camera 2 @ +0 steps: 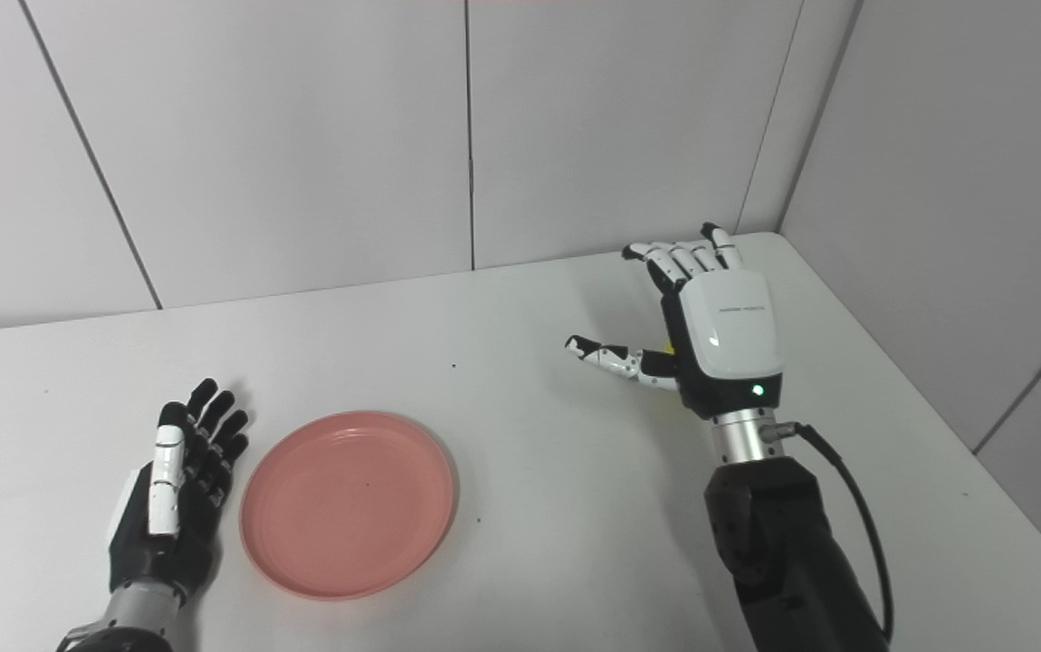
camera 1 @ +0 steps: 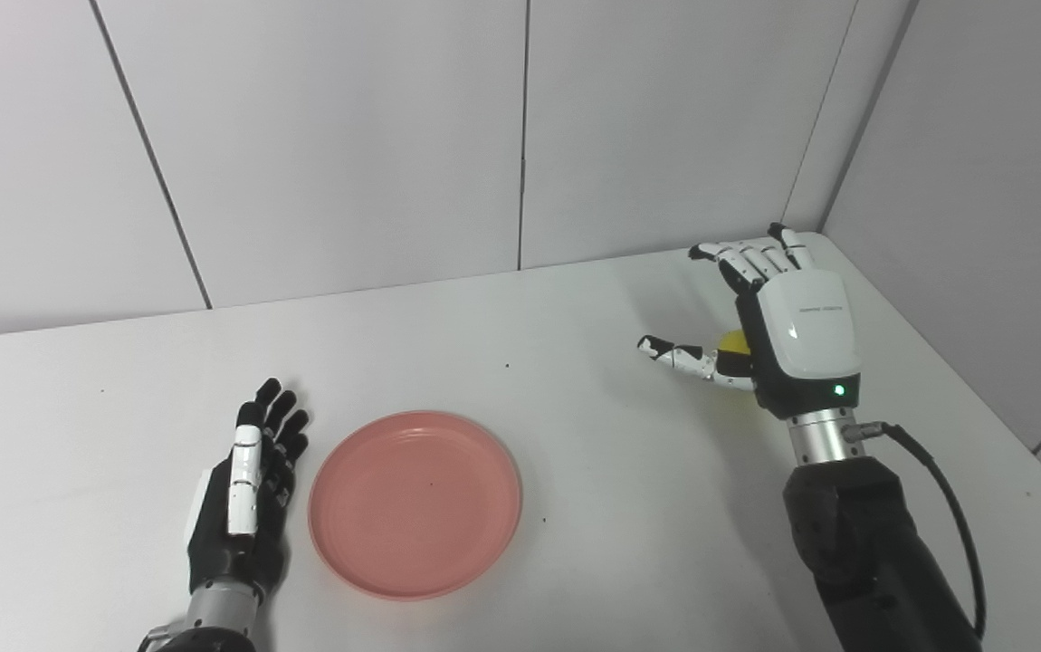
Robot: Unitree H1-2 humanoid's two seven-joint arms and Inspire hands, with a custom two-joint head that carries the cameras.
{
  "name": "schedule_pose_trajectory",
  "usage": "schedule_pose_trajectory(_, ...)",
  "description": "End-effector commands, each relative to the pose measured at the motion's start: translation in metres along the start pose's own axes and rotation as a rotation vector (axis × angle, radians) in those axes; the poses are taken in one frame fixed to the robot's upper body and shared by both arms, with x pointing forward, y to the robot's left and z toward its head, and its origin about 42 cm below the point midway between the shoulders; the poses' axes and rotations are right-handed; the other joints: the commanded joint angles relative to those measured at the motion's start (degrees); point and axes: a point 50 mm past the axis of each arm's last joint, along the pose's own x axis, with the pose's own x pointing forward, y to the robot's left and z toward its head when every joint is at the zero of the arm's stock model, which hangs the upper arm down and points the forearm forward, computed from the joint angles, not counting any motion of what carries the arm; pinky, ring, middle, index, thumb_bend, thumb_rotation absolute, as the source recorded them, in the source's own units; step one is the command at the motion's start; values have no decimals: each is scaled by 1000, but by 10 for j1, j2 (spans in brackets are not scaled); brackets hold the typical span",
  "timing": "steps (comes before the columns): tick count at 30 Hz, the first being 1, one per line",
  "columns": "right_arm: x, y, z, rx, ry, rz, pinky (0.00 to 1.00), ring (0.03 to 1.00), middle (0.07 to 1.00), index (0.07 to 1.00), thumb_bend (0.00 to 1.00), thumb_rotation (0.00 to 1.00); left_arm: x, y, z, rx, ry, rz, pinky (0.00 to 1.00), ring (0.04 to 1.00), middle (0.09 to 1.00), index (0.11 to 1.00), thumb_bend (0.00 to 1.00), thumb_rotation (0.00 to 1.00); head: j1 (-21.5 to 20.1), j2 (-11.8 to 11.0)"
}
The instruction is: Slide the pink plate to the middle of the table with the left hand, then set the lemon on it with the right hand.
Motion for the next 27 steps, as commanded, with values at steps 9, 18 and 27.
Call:
schedule_pose_trajectory(9,18,-9,-22,-54,41,-49,834,737,727,701,807,904,-6,-1,-16,-30,95,20,1000,949,956,925,615,910,3,1)
schedule_pose_trajectory(18,20,-1,-38,-59,79,-7,734,732,751,731,795,861,-6,-1,-16,-32,101,17,1000,952,958,927,616,909,8,2)
schedule_pose_trajectory(27,21,7,-47,-35,97,25,630,707,739,702,805,796,-6,-2,-16,-22,99,17,1000,947,958,931,610,913,10,3)
